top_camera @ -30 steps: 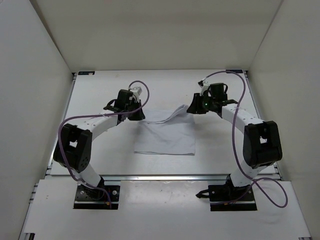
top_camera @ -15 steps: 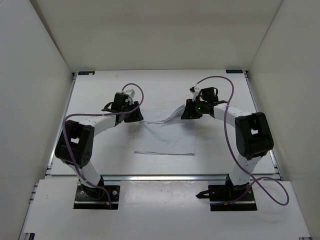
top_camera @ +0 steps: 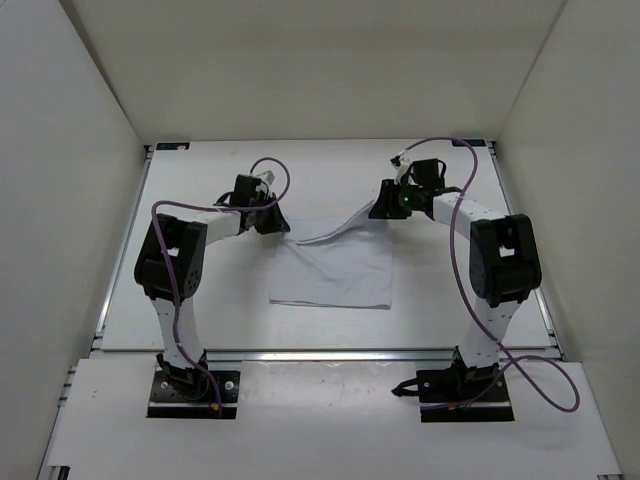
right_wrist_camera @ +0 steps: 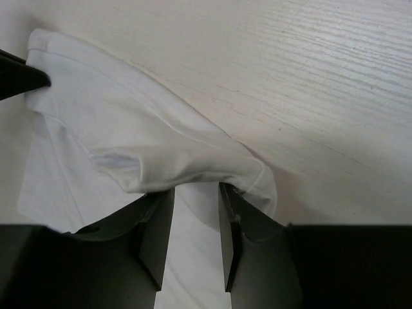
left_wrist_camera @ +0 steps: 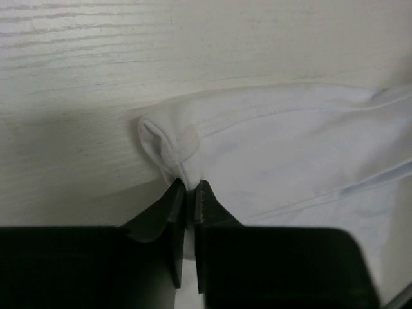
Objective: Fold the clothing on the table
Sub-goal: Flatten the skirt out
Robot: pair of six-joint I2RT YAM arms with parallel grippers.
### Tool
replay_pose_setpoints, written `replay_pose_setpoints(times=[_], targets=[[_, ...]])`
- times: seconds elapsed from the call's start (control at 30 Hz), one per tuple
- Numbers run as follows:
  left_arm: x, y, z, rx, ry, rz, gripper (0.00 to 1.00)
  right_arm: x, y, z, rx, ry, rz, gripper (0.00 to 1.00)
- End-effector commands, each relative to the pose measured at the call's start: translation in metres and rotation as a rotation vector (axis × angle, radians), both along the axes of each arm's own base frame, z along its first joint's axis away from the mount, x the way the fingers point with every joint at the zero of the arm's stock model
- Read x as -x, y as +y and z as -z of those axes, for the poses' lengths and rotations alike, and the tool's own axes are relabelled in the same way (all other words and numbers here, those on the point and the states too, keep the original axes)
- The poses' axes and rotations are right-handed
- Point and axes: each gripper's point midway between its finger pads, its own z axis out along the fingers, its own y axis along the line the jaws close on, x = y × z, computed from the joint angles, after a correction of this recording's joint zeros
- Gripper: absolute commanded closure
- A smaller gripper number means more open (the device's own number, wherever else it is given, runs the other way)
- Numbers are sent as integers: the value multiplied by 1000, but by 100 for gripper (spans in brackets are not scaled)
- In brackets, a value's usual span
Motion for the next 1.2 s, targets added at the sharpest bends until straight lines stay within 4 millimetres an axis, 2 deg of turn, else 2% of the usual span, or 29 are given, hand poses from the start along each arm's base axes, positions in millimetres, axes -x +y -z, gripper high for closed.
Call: replay_pose_setpoints(times=[0.0,0.03,0.1,0.17,0.23,0.3,0.33,0.37,0.4,0.43,0.47,0.5,0.53,0.57,0.67,0.77,0.8,0.9,0.93,0.97,1.0,1.03,1.07,1.1,1.13,1.17], targets=[[-8,-17,-33,73,-55,33,92,-14,1,-10,-17,-42,7,69],[-12,-17,-36,99,-60,18,100,-15,3,-11,-15,-49,1,68],[-22,-20,-53,187,-59,-20,100,-19,5,-12,-12,-55,-4,68],[-41,-22,-74,345,-40,-129,100,-23,5,-14,-8,-64,-6,68],[-57,-11,-83,470,45,-293,100,-28,5,-17,-7,-72,-5,68],[-81,-8,-118,634,-38,-389,100,-35,3,-22,-8,-87,15,68],[-86,0,-118,698,-17,-495,100,-36,3,-25,-6,-98,19,68],[-92,4,-130,783,-37,-546,96,-38,0,-28,-11,-103,30,67],[-100,11,-134,819,-59,-591,69,-41,-3,-31,-21,-107,38,67],[-108,16,-139,847,-59,-630,47,-43,-3,-37,-28,-119,39,67],[-116,17,-139,859,-40,-652,36,-44,-4,-39,-29,-125,44,67],[-119,16,-134,859,-16,-666,15,-46,-7,-39,-33,-124,57,66],[-122,21,-136,878,-20,-678,2,-44,-8,-43,-34,-135,57,66],[-121,21,-137,885,-26,-684,2,-43,-11,-42,-38,-134,68,66],[-110,35,-130,824,-61,-710,1,-37,-9,-44,-49,-152,52,65],[-90,49,-122,655,-91,-708,1,-25,2,-39,-65,-133,21,64],[-82,50,-114,582,-103,-679,1,-19,1,-32,-67,-111,22,65],[-51,52,-107,418,-117,-602,13,-5,13,-25,-58,-107,-19,70],[-39,53,-103,343,-122,-584,21,4,21,-21,-60,-95,-44,74],[-28,51,-104,286,-125,-578,35,8,24,-15,-50,-87,-57,78],[-17,41,-96,242,-119,-544,42,14,31,-14,-47,-85,-78,80],[-7,33,-95,200,-134,-507,55,21,36,-8,-41,-66,-91,83],[-3,37,-89,162,-133,-514,69,25,38,-2,-23,-52,-97,88],[2,26,-91,131,-150,-477,77,29,43,2,-21,-42,-107,90],[7,24,-80,68,-131,-458,93,32,46,7,-17,-32,-114,94],[12,22,-67,31,-99,-445,100,35,49,10,-13,-21,-120,100]])
